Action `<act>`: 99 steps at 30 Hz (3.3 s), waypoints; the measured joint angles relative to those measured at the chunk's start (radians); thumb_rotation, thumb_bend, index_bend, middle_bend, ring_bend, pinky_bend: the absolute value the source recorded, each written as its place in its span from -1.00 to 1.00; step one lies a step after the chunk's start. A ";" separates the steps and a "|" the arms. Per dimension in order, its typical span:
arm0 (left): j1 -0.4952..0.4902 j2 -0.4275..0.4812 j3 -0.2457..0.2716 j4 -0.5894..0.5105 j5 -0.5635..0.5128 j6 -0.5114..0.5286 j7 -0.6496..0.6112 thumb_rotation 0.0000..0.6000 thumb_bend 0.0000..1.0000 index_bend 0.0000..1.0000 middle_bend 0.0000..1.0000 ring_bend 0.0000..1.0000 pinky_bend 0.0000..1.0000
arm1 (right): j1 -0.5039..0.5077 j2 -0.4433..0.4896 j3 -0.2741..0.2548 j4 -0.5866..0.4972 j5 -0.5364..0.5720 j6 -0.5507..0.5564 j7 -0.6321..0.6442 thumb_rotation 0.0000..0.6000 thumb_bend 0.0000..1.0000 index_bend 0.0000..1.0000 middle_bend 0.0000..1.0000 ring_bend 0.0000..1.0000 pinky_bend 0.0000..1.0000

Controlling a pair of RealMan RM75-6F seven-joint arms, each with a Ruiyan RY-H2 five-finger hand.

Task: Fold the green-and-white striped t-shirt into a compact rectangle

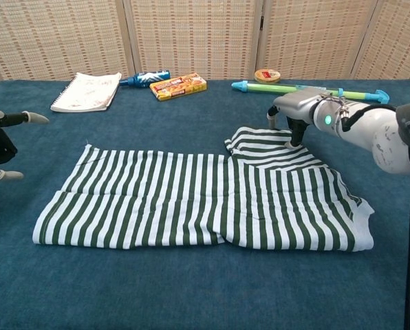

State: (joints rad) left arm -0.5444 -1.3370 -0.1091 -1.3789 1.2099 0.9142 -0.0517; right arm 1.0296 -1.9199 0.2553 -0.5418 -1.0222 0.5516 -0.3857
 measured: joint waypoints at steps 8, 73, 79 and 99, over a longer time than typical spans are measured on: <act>0.002 0.001 -0.001 -0.001 0.001 0.001 0.000 1.00 -0.34 -1.00 0.73 0.56 0.82 | 0.003 -0.005 0.002 0.014 0.006 -0.031 -0.010 1.00 -0.24 -0.32 0.99 1.00 1.00; -0.009 0.001 0.002 -0.024 0.009 -0.012 0.014 1.00 -0.34 -1.00 0.73 0.56 0.82 | -0.347 0.328 -0.292 -0.551 -0.480 0.513 0.009 1.00 -0.07 -0.17 0.99 1.00 1.00; -0.009 0.001 0.003 -0.024 0.008 -0.015 0.012 1.00 -0.34 -1.00 0.73 0.56 0.82 | -0.366 0.349 -0.310 -0.604 -0.503 0.516 -0.026 1.00 -0.07 -0.18 0.99 1.00 1.00; -0.010 0.007 0.003 -0.028 0.014 -0.015 0.005 1.00 -0.34 -1.00 0.73 0.56 0.82 | -0.415 0.459 -0.305 -0.800 -0.561 0.574 -0.033 1.00 -0.22 -0.76 0.98 1.00 1.00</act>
State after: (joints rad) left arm -0.5549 -1.3296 -0.1057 -1.4073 1.2237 0.8995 -0.0468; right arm 0.6148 -1.4606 -0.0500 -1.3423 -1.5836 1.1253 -0.4191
